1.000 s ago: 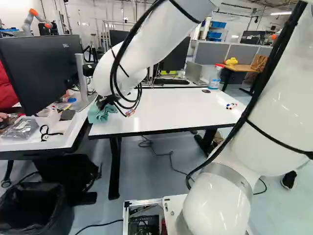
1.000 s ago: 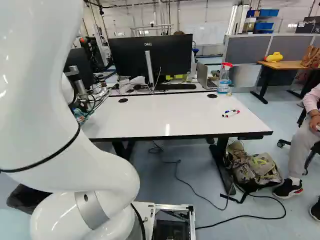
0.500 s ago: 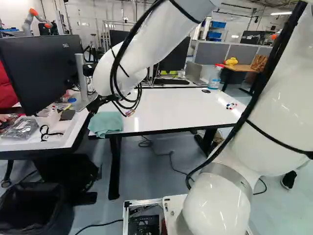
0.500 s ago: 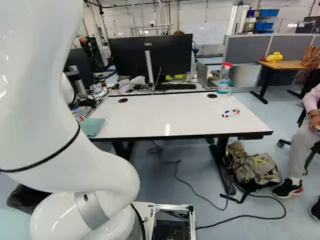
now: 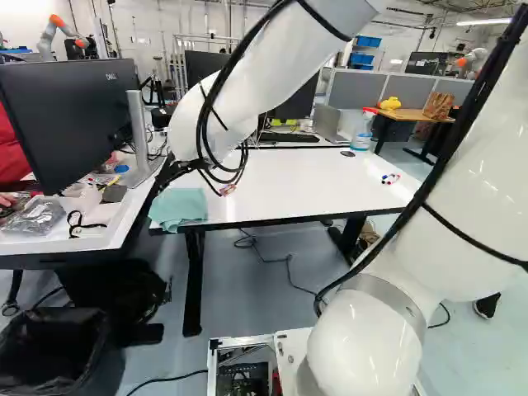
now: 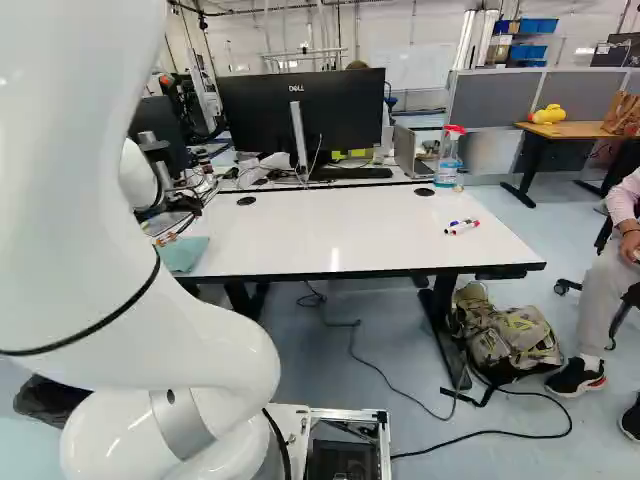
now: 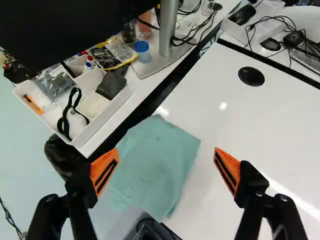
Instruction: Clean the table with the green towel
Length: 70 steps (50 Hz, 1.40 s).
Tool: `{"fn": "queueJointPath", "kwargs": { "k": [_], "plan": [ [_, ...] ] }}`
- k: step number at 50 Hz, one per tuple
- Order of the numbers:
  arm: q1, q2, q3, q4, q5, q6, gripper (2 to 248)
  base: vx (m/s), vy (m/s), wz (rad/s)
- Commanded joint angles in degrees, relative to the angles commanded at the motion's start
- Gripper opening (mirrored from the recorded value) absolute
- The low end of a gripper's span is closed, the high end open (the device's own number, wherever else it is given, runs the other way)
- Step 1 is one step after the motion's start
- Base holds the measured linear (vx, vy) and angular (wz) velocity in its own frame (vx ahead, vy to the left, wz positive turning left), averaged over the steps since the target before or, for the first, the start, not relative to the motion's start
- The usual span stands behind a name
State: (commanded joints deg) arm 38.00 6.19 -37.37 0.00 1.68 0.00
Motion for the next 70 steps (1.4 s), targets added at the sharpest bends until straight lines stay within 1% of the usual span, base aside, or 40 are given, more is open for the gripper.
{"fn": "queueJointPath", "kwargs": {
  "k": [35,70],
  "plan": [
    [-7.36,3.95,3.69,0.0,0.0,0.0,247,0.0,0.0,0.0],
    [-15.61,5.09,4.73,0.0,0.0,0.0,247,0.0,0.0,0.0]
  ]
}}
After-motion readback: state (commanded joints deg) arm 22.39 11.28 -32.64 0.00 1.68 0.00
